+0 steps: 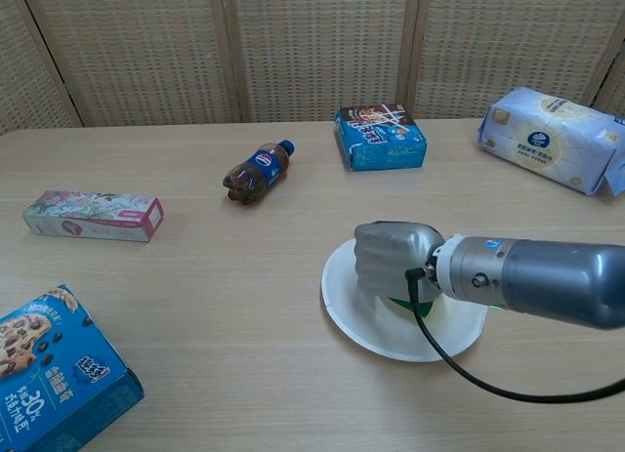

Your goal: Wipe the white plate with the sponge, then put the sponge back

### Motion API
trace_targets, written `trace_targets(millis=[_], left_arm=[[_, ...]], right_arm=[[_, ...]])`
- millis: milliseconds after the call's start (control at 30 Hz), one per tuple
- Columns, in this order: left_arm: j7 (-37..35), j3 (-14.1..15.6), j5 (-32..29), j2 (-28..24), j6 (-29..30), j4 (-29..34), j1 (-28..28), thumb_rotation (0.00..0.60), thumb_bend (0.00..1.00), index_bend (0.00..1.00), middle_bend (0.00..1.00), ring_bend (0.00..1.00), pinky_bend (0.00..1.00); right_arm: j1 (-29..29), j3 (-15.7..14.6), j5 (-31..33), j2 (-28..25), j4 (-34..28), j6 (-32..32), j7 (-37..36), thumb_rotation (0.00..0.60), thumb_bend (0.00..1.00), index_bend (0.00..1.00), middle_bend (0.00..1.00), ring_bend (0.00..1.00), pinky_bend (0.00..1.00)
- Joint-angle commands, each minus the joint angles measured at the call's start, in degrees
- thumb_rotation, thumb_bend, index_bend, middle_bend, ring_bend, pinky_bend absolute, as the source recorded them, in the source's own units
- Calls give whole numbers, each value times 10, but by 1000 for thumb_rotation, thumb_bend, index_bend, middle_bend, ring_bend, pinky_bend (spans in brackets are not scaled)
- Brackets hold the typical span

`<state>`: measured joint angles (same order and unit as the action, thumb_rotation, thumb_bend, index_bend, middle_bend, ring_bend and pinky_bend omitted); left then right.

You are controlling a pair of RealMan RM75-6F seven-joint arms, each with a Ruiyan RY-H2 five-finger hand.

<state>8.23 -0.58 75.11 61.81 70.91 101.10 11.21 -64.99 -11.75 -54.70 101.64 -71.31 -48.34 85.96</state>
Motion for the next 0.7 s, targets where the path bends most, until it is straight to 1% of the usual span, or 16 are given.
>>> trace_targets(millis=[33, 167, 233, 267, 300, 433, 533, 567, 600, 633, 700], left_arm=[[0, 0, -1, 0, 0, 0, 0, 600, 0, 0, 0, 0, 0], [0, 0, -1, 0, 1, 1, 0, 600, 0, 0, 0, 0, 0], [0, 0, 0, -1, 2, 2, -1, 600, 0, 0, 0, 0, 0], [-1, 0, 0, -1, 2, 2, -1, 600, 0, 0, 0, 0, 0], [-2, 1, 0, -1, 2, 2, -1, 600, 0, 0, 0, 0, 0], [-4, 2, 2, -2, 0, 2, -1, 600, 0, 0, 0, 0, 0], [-5, 3, 3, -3, -1, 4, 0, 600, 0, 0, 0, 0, 0], [-6, 3, 4, -4, -2, 4, 0, 600, 0, 0, 0, 0, 0], [-6, 4, 5, -4, -2, 4, 0, 600, 0, 0, 0, 0, 0], [-7, 5, 7, -4, -2, 4, 0, 600, 0, 0, 0, 0, 0], [-7, 6, 8, -5, -3, 5, 0, 600, 0, 0, 0, 0, 0]], right_arm=[[3, 0, -4, 3, 6, 3, -6, 600, 624, 606, 597, 479, 696], [4, 3, -11, 2, 8, 3, -13, 600, 624, 606, 597, 479, 696], [4, 10, -15, -2, 3, -2, -21, 600, 624, 606, 597, 479, 696], [4, 15, -18, -7, -2, -6, -26, 600, 624, 606, 597, 479, 696], [3, 30, -24, -18, -15, -20, -40, 600, 624, 606, 597, 479, 696], [2, 58, -47, -61, -61, -36, -91, 600, 622, 606, 597, 479, 696], [8, 83, -66, -92, -93, -42, -165, 600, 622, 606, 597, 479, 683], [14, 92, -71, -102, -104, -42, -201, 600, 622, 606, 597, 479, 668], [20, 101, -74, -111, -114, -42, -240, 600, 622, 606, 597, 479, 645], [30, 114, -74, -121, -128, -40, -293, 600, 622, 606, 597, 479, 625], [45, 136, -65, -134, -148, -32, -377, 600, 622, 606, 597, 479, 529]])
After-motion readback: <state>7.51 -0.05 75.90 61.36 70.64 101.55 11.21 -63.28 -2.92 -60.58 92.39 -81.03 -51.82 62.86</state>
